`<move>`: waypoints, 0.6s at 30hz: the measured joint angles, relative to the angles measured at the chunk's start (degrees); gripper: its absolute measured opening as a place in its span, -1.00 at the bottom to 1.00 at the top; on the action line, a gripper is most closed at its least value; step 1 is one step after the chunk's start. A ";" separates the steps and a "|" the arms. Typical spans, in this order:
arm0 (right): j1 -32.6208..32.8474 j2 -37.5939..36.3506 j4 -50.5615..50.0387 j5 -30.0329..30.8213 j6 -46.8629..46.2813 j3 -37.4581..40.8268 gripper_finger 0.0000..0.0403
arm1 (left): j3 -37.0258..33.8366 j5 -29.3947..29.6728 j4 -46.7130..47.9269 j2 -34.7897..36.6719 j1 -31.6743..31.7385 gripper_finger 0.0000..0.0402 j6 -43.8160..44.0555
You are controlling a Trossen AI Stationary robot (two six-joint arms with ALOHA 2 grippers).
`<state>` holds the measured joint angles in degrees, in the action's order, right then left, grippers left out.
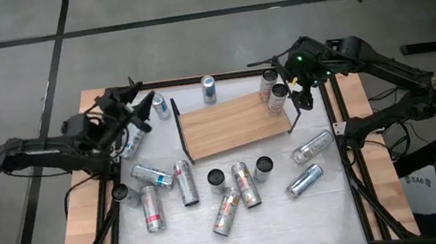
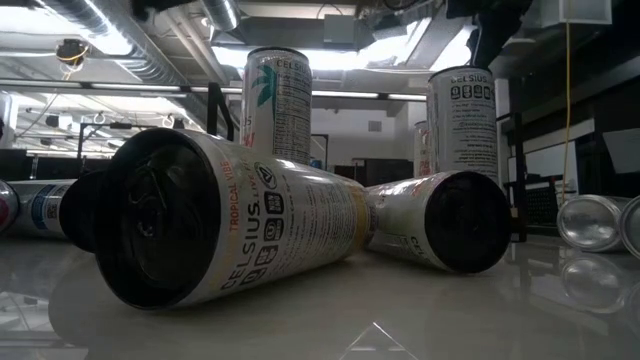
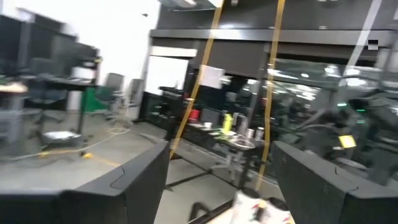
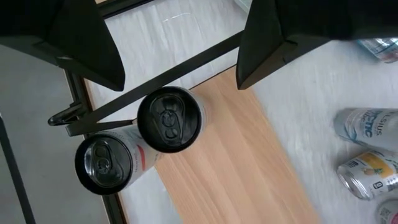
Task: Place canned beverage on shelf
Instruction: Put the blue soda can on the shelf
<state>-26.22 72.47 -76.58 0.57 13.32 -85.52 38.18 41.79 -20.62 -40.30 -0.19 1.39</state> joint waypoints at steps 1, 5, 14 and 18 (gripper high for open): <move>0.00 0.00 0.00 -0.12 0.00 0.00 0.51 | 1.72 -1.74 1.26 -1.24 0.59 0.38 -0.01; 0.00 0.00 0.01 -0.18 0.04 0.00 0.51 | 9.47 -5.44 11.47 -4.49 3.93 0.36 2.24; 0.00 0.00 0.05 -0.18 0.61 0.00 0.51 | 22.17 -14.38 39.12 -10.26 19.74 0.30 12.28; 0.00 0.00 0.22 -0.18 0.63 0.00 0.51 | 24.07 -24.92 40.43 -14.67 28.53 0.27 14.68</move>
<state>-26.22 72.47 -76.36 0.38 13.95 -85.52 62.25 16.87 19.81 -54.98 28.33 16.07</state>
